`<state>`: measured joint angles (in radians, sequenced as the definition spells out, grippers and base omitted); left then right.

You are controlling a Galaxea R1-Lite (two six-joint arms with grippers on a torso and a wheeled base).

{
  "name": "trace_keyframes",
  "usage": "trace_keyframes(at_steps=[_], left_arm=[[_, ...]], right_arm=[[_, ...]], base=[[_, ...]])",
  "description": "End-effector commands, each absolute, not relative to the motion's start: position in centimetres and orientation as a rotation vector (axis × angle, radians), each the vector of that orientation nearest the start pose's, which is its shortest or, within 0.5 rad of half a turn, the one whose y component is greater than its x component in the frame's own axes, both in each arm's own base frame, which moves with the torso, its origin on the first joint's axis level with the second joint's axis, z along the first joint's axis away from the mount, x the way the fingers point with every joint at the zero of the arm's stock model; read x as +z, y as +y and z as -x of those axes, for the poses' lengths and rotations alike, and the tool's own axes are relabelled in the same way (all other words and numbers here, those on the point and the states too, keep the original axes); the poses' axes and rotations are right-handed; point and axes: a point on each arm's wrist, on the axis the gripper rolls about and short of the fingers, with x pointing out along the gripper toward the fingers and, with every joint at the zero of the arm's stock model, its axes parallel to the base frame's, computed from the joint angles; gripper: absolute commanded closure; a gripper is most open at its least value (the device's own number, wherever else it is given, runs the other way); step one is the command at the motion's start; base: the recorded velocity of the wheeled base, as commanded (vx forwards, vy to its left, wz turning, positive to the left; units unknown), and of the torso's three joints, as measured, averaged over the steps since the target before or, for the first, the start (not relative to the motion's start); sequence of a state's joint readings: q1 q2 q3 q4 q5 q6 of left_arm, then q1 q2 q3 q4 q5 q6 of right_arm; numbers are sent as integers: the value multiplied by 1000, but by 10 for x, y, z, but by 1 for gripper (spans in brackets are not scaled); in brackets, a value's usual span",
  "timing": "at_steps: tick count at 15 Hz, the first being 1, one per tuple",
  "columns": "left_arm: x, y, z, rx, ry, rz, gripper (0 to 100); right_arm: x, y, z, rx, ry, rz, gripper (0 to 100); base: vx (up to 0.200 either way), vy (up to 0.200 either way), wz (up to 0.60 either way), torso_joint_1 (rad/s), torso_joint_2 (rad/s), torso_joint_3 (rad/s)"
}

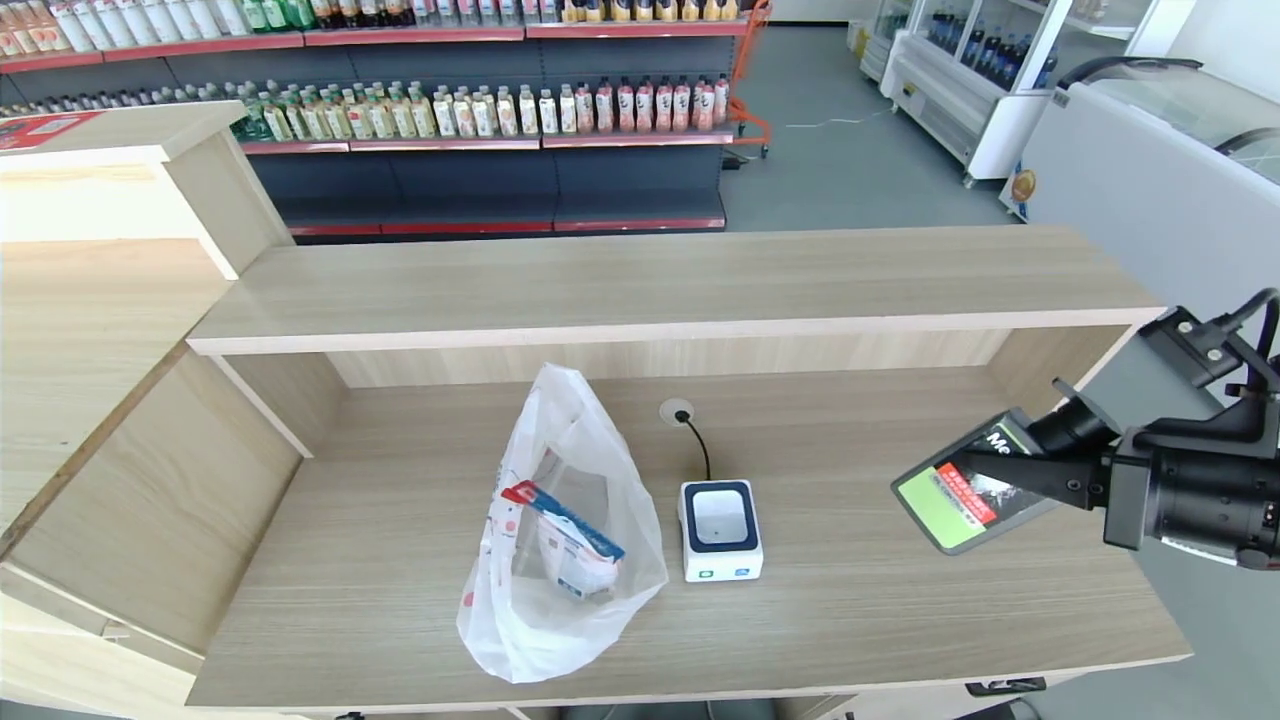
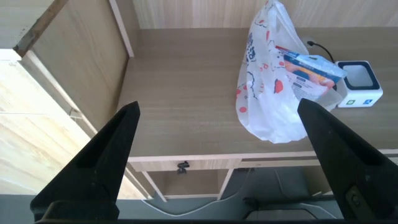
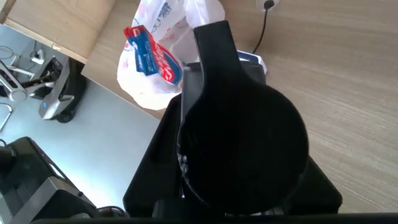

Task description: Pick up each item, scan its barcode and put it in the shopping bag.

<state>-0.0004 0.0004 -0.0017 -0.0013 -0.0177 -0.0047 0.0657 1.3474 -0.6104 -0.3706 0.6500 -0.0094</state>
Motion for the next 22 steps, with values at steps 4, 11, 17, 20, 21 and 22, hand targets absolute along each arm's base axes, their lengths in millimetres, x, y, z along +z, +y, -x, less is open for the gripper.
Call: trace_keyframes(at_steps=[4, 11, 17, 20, 21, 22], left_arm=[[76, 0, 23, -17, -3, 5, 0], [76, 0, 23, -17, -3, 5, 0], [76, 0, 23, -18, -3, 5, 0], [76, 0, 23, -18, -3, 5, 0], [76, 0, 23, -17, -3, 5, 0], [76, 0, 23, -18, -3, 5, 0]], right_arm=[[175, 31, -218, 724, 431, -80, 100], [110, 60, -306, 870, 432, 210, 100], [59, 122, -369, 920, 372, 249, 100], [46, 145, -380, 965, 352, 262, 100], [46, 158, -384, 988, 329, 268, 100], [46, 171, -389, 1009, 306, 274, 100]], base=[[0, 0, 0, 0, 0, 0], [0, 0, 0, 0, 0, 0], [0, 0, 0, 0, 0, 0], [0, 0, 0, 0, 0, 0], [0, 0, 0, 0, 0, 0], [0, 0, 0, 0, 0, 0]])
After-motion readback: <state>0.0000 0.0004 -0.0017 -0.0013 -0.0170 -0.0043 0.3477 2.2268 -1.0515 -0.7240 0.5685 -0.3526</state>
